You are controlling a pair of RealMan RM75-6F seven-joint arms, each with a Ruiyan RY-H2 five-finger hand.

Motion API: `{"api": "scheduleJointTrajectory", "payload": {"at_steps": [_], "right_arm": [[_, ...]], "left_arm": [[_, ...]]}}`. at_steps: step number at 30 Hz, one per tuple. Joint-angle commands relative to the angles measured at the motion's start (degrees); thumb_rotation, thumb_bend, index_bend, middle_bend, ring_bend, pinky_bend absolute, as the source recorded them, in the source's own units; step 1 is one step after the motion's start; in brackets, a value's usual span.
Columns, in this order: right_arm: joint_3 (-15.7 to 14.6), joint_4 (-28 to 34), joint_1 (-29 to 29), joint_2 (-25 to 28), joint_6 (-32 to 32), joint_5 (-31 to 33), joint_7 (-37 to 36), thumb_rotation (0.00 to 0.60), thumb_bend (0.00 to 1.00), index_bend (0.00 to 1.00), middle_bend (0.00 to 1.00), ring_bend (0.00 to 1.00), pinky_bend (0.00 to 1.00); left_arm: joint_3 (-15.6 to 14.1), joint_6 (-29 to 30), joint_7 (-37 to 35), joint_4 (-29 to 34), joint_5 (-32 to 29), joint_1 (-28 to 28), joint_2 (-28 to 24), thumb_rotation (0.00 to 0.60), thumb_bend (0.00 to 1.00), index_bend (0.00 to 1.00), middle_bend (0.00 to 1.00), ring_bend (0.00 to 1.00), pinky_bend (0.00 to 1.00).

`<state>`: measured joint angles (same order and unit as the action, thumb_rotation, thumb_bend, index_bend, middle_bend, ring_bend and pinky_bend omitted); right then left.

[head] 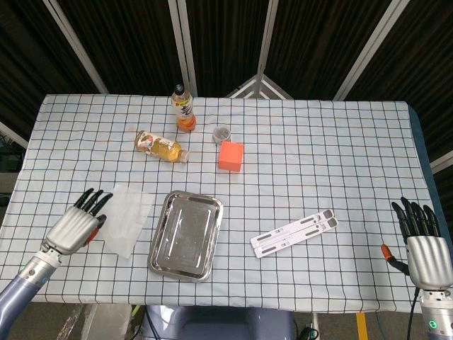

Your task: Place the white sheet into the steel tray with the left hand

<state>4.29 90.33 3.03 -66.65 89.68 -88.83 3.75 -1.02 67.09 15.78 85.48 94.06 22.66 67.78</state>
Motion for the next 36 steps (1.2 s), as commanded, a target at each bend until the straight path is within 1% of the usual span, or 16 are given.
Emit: {"api": "scheduleJointTrajectory", "payload": {"at_steps": [1,2,3,6,10,14,19,21,25,32,36], "right_arm": [[-0.01,-0.01,0.05,-0.05,-0.06,-0.04,0.14,0.600,0.33,0.00,0.00,0.00,0.00],[0.00,0.01,0.06,-0.05,-0.05,-0.06,0.21,0.600,0.33,0.00,0.00,0.00,0.00],[0.01,0.01,0.05,-0.05,-0.01,-0.08,0.22,0.600,0.33,0.00,0.00,0.00,0.00],[0.00,-0.04,0.03,-0.07,0.04,-0.12,0.16,0.600,0.33,0.00,0.00,0.00,0.00],[0.01,-0.16,0.03,-0.05,-0.02,-0.04,0.04,0.600,0.33,0.00,0.00,0.00,0.00],[-0.01,-0.17,0.01,0.06,-0.09,0.01,-0.20,0.600,0.33,0.00,0.00,0.00,0.00],[0.01,-0.18,-0.07,0.16,0.03,0.06,-0.42,0.600,0.33,0.00,0.00,0.00,0.00],[0.02,-0.16,-0.11,0.19,0.07,0.08,-0.50,0.600,0.33,0.00,0.00,0.00,0.00],[0.00,-0.16,-0.13,0.20,0.11,0.02,-0.53,0.600,0.33,0.00,0.00,0.00,0.00],[0.04,-0.09,-0.11,0.23,0.05,0.07,-0.50,0.600,0.33,0.00,0.00,0.00,0.00],[0.05,-0.03,-0.11,0.24,-0.02,0.16,-0.48,0.600,0.33,0.00,0.00,0.00,0.00]], "left_arm": [[7.10,3.94,-1.49,5.54,-2.74,2.68,-3.26,0.600,0.53,0.58,0.05,0.00,0.00],[8.87,3.65,-1.15,7.31,-4.04,3.71,-3.56,0.600,0.53,0.58,0.05,0.00,0.00],[9.98,3.28,-0.62,8.85,-5.11,4.42,-3.69,0.600,0.53,0.58,0.05,0.00,0.00],[12.41,2.93,1.66,12.15,-7.07,6.18,-3.17,0.600,0.53,0.58,0.05,0.00,0.00],[14.18,2.15,5.20,15.75,-8.40,8.44,-1.39,0.600,0.53,0.57,0.05,0.00,0.00],[13.99,0.86,9.45,18.99,-8.81,10.14,0.78,0.600,0.53,0.57,0.05,0.00,0.00],[12.24,0.86,13.58,20.95,-7.83,10.96,4.82,0.600,0.53,0.57,0.06,0.00,0.00],[11.04,0.56,14.58,21.24,-7.47,10.99,6.28,0.600,0.53,0.57,0.06,0.00,0.00],[7.47,-0.36,16.65,20.44,-6.68,10.44,9.22,0.600,0.53,0.57,0.06,0.00,0.00],[2.10,-1.59,16.09,16.78,-4.41,9.15,11.87,0.600,0.53,0.57,0.06,0.00,0.00],[-0.07,-2.14,14.49,14.34,-2.76,8.76,12.48,0.600,0.53,0.58,0.06,0.00,0.00]]}}
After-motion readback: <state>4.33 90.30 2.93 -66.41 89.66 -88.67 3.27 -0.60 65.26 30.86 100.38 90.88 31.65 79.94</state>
